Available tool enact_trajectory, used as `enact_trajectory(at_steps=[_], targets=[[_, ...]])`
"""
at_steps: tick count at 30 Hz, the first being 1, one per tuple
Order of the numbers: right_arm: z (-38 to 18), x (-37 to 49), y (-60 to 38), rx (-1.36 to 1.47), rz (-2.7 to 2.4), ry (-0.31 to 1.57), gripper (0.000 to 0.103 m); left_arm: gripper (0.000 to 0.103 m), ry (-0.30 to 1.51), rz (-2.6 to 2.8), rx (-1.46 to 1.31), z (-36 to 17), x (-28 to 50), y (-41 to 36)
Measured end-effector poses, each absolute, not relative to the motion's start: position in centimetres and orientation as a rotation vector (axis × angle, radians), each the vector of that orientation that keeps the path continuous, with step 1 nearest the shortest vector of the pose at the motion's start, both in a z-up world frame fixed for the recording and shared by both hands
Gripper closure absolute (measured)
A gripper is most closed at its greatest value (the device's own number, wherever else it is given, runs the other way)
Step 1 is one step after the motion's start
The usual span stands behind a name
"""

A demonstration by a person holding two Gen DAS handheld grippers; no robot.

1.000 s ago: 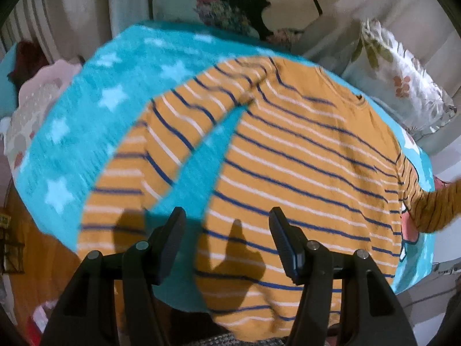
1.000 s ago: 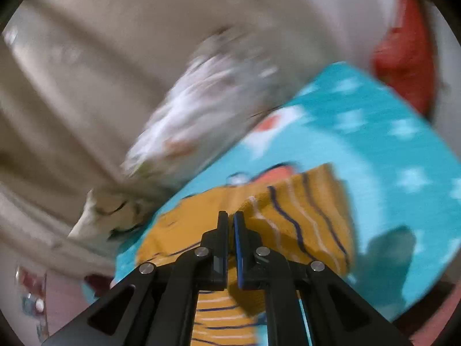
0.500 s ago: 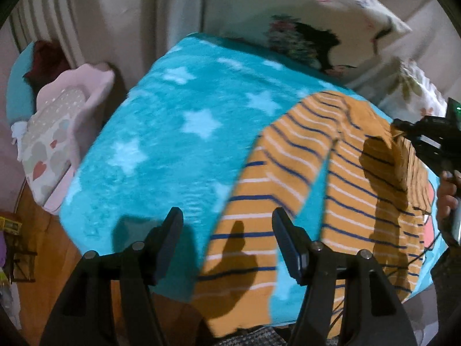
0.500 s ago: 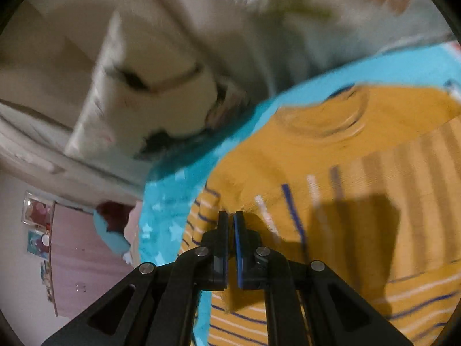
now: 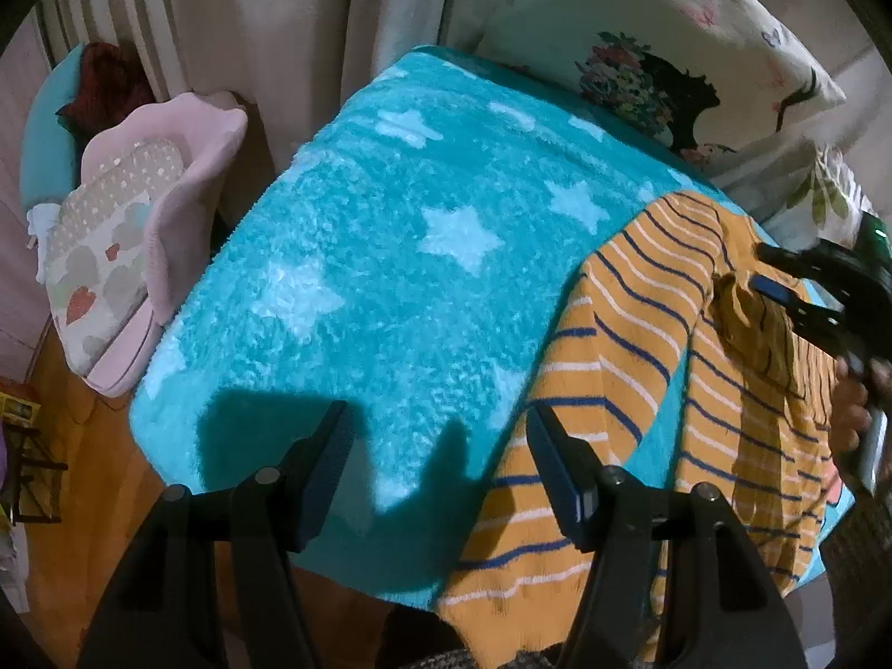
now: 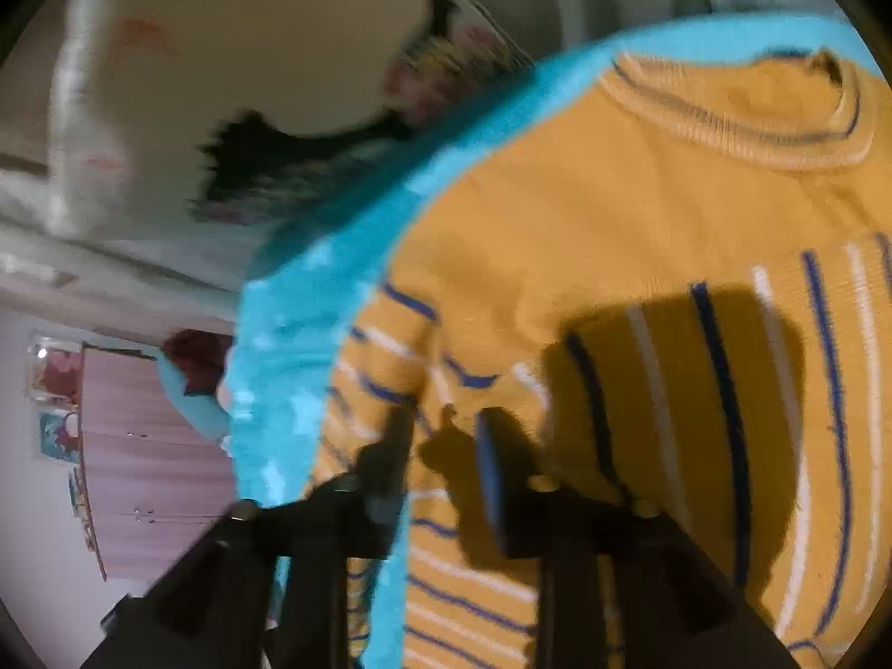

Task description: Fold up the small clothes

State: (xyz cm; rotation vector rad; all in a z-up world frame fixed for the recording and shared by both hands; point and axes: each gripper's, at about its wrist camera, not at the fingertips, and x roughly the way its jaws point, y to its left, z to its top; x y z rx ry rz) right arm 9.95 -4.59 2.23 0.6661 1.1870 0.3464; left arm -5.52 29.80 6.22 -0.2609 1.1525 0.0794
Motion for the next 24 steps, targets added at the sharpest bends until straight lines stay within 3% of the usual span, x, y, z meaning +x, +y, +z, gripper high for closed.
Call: enact_trajectory(at_steps=[9, 12, 17, 22, 23, 24], targets=[[5.6, 1.3, 4.8, 0.368, 0.617, 1.266, 0.056, 0.04, 1.145, 0.163, -0.342, 5.8, -5.8, 33.3], [3.7, -3.1, 10.3, 0.206, 0.746, 1.366, 0.056, 0.04, 1.145, 0.198, -0.362, 5.7, -6.5, 34.7], [0.0, -5.6, 13.1, 0.182, 0.753, 1.471, 0.056, 0.04, 1.15, 0.219, -0.394, 5.2, -7.6, 36.1], [-0.7, -5.8, 15.8, 0.095, 0.701, 1.422, 0.055, 0.04, 1.168, 0.205, -0.392, 4.5, -7.9, 36.1], [-0.5, -5.8, 16.2, 0.093, 0.694, 1.413, 0.056, 0.039, 1.17, 0.199, -0.392, 4.5, -7.9, 36.1], [-0.3, -6.3, 16.1, 0.086, 0.693, 1.414, 0.076, 0.039, 1.171, 0.194, -0.392, 4.5, -7.8, 36.0]])
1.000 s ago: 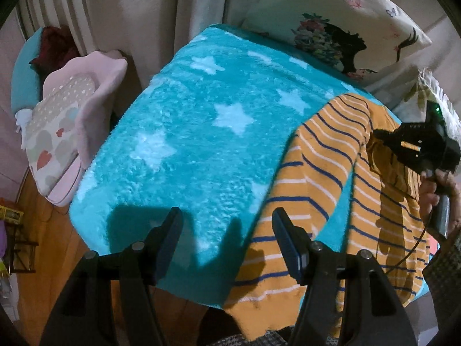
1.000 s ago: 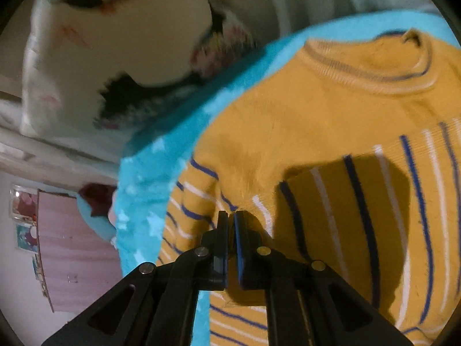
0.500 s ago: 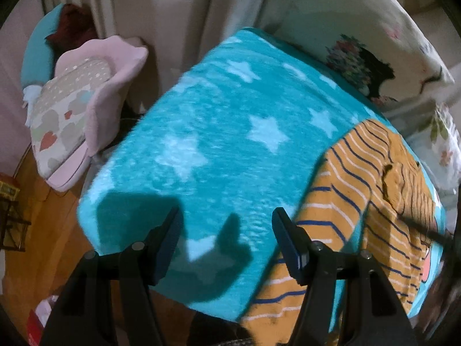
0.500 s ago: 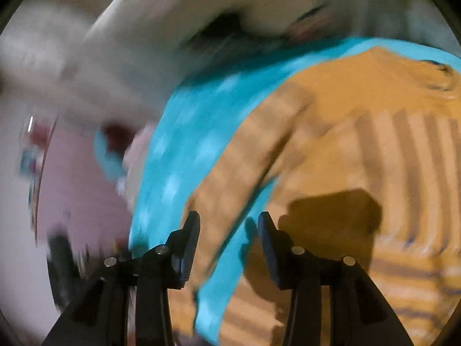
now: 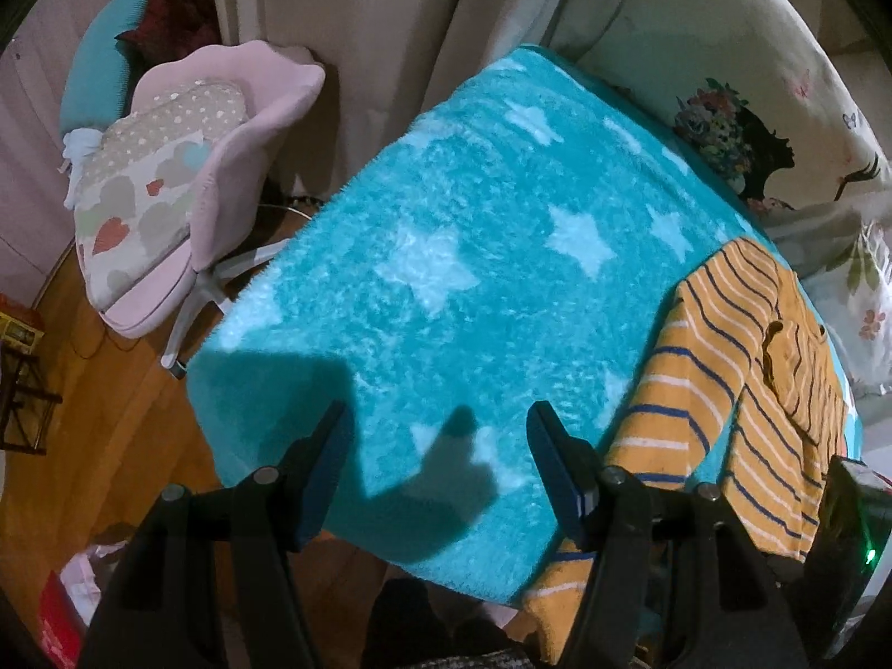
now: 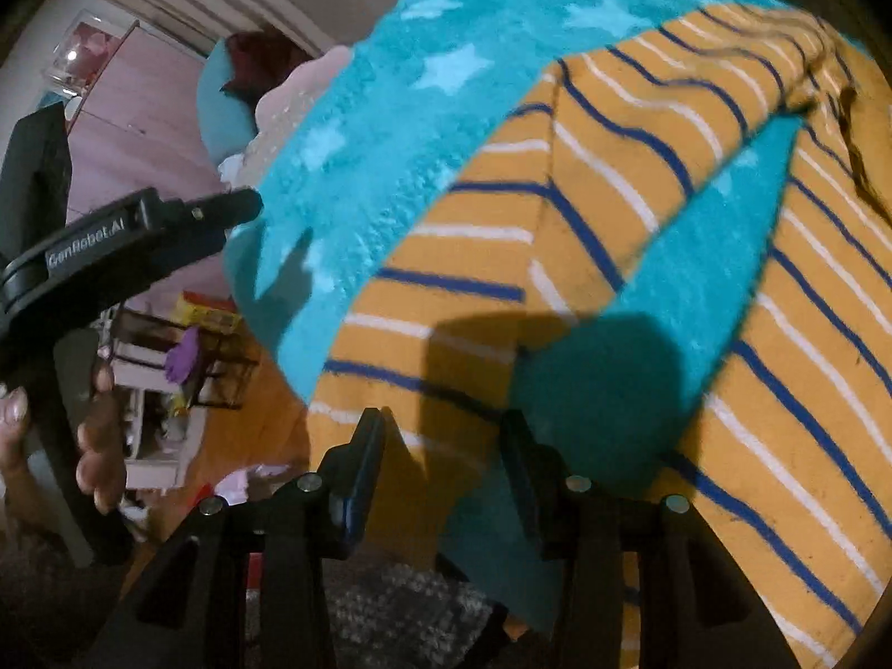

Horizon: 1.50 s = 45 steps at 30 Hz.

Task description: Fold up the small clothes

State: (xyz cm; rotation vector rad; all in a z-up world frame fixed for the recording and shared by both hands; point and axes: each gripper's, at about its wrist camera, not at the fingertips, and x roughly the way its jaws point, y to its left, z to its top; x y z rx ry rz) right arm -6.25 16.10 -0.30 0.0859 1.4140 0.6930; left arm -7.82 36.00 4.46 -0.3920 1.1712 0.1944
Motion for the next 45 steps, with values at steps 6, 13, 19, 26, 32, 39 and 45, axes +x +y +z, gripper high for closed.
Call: enact_trajectory(at_steps=[6, 13, 19, 26, 32, 39, 45], targets=[[4.5, -6.2, 15.1, 0.045, 0.711, 1.343, 0.093, 0.039, 1.157, 0.162, -0.386, 4.8, -6.8, 34.9], [14.1, -2.5, 6.0, 0.193, 0.653, 1.168, 0.094, 0.039, 1.126, 0.119, -0.367, 6.4, -5.8, 31.5], [16.2, -0.5, -10.5, 0.324, 0.37, 1.089, 0.1, 0.039, 1.126, 0.09, -0.329, 7.2, -5.8, 26.6], [11.3, 2.1, -24.1, 0.315, 0.021, 1.176, 0.099, 0.039, 1.131, 0.082, -0.269, 7.8, -6.3, 20.1], [7.8, 1.3, -19.0, 0.341, 0.363, 1.214, 0.073, 0.039, 1.143, 0.102, -0.258, 7.7, -7.3, 16.4], [4.2, 2.7, -13.1, 0.11, 0.415, 1.218, 0.066, 0.039, 1.148, 0.128, -0.247, 7.5, -9.0, 14.5], [4.4, 2.2, -14.2, 0.102, 0.367, 1.131, 0.057, 0.039, 1.142, 0.154, -0.271, 7.2, -10.2, 14.6]])
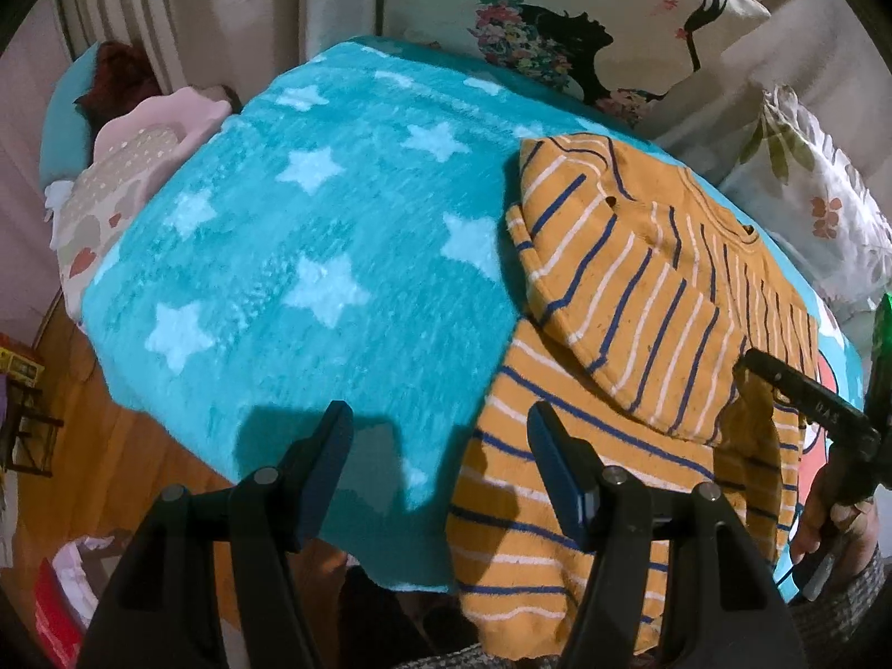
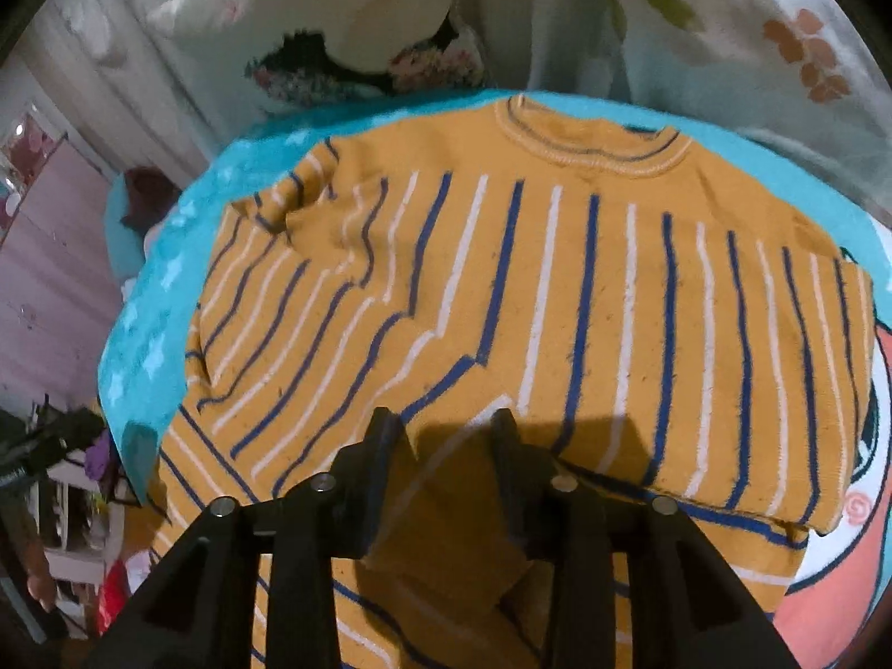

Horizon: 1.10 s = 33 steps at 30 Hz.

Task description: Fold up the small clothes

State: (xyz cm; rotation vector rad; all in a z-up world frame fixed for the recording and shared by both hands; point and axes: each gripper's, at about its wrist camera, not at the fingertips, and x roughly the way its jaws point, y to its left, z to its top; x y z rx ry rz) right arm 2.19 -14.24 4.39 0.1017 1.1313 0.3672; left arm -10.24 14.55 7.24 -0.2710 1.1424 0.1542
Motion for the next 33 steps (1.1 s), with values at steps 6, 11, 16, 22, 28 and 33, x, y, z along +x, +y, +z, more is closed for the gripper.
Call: enact_trajectory(at_steps=[6, 11, 16, 22, 28, 33], targets=[[2.8, 2.3, -13.9, 0.178, 0.418, 1.198, 0.052, 0.039, 1.152, 0.167, -0.301, 6.7, -10.7, 14.9], [3.6, 0.9, -12.9, 0.182, 0.472, 1.201, 0.088, 0.039, 1.164, 0.169, -0.318, 6.2, -10.9, 14.9], [4.9, 0.5, -12.3, 0.137, 0.448, 1.184, 0.094, 0.039, 1.16, 0.163, -0.313, 6.4, -10.9, 14.5], [13.8, 0.3, -17.0, 0.255, 0.462, 0.998, 0.094, 0.039, 1.136, 0.144, -0.316, 7.2, -10.3, 14.2], [9.1, 1.8, -27.6, 0.346, 0.143, 1.12, 0.089, 0.039, 1.14, 0.119, -0.313, 6.9, -9.3, 12.6], [5.3, 0.7, -31.6, 0.36, -0.02, 1.183, 0.076, 0.039, 1.155, 0.107, -0.257, 6.4, -9.0, 10.5]])
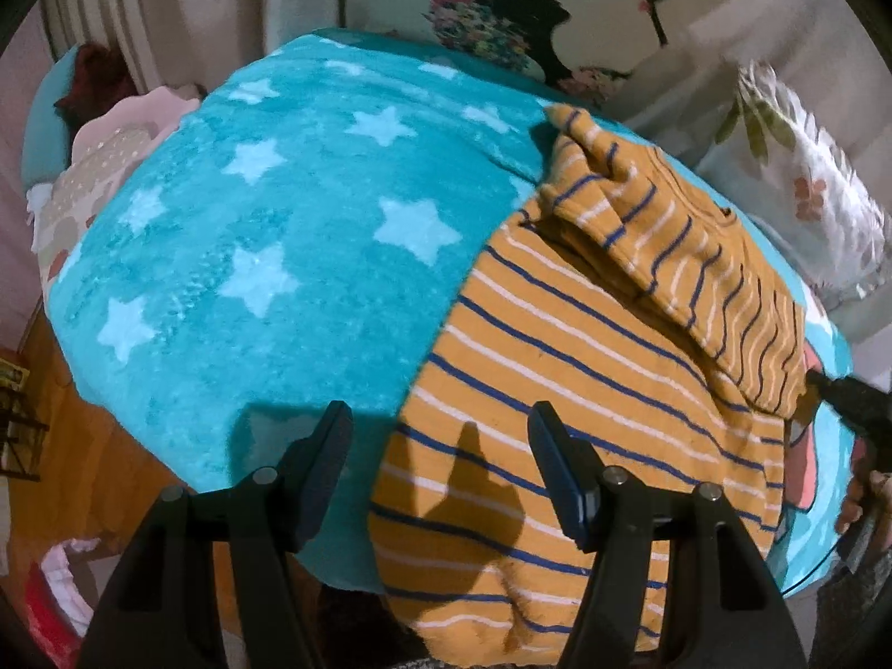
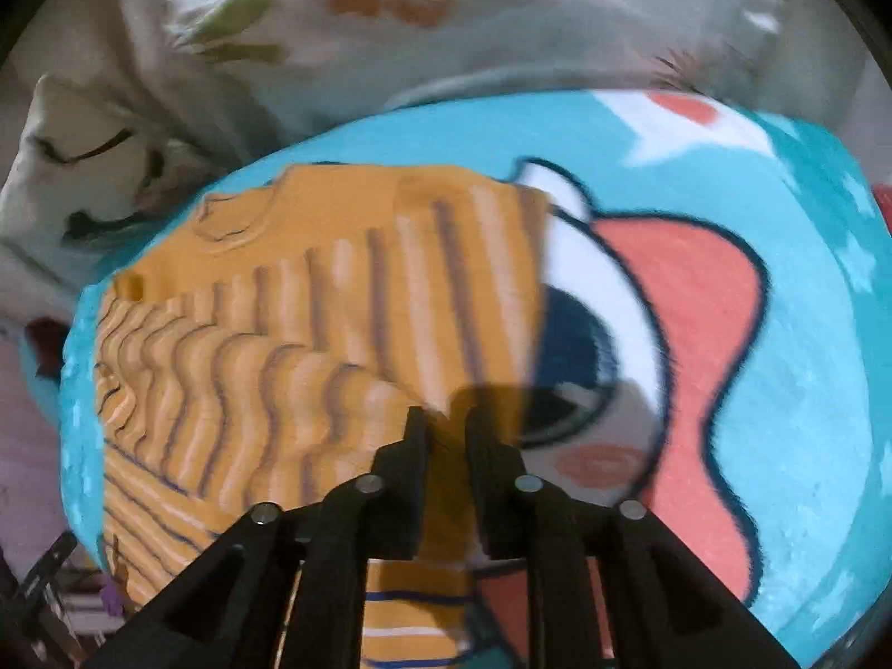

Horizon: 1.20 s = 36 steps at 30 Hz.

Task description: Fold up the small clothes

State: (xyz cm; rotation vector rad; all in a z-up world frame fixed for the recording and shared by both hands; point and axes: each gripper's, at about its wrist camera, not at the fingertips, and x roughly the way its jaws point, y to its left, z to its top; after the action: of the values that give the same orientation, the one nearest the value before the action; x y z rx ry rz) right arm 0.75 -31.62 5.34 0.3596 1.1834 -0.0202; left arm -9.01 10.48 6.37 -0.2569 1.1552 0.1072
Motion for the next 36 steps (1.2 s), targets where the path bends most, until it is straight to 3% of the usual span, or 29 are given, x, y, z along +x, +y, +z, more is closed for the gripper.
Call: enact_trajectory(at_steps=[3, 8, 16, 19, 22, 29, 34, 35, 36], targets=[[7.6, -0.1, -30.6, 0.321, -0.014, 1.1, 0.064, 0.039, 1.172, 0.103, -0.24, 5.9, -8.6, 9.8], [10.8, 1.2, -26.0, 0.319, 0.154, 1.035, 0.064, 0.039, 1.162, 0.043, -0.213, 6.0, -5.8, 9.0], [13.0, 7.6, -12.8, 0.178, 0.429, 1.095, 0.063, 0.039, 1.115, -0.133, -0.306, 3.9, 4.3, 9.7], [13.1, 11.3, -8.7, 0.102, 0.458, 1.131, 0.055, 0.039, 1.117, -0.183, -0.323, 2.6, 7.0, 9.7], [12.2, 15.1, -4.7, 0.013, 0.466, 1.173, 0.055, 0.088, 1.182, -0.249, -0.326, 0.8, 8.8, 9.4], [7.1, 21.5, 4.3, -0.118, 0.527, 1.288, 0.055, 0.088, 1.173, -0.222, -0.416, 0.4, 8.2, 9.9], [1.8, 23.5, 8.2, -0.379, 0.433, 1.401, 0.056, 0.088, 1.175, -0.224, -0.441, 0.2, 8.1, 10.0], [1.2, 23.5, 8.3, -0.416, 0.42, 1.414, 0.06, 0.088, 1.179, -0.23, -0.45, 0.2, 8.2, 10.1], [1.0, 23.4, 8.2, -0.434, 0.414, 1.42, 0.071, 0.088, 1.182, -0.235, -0.458, 0.1, 8.3, 10.2]])
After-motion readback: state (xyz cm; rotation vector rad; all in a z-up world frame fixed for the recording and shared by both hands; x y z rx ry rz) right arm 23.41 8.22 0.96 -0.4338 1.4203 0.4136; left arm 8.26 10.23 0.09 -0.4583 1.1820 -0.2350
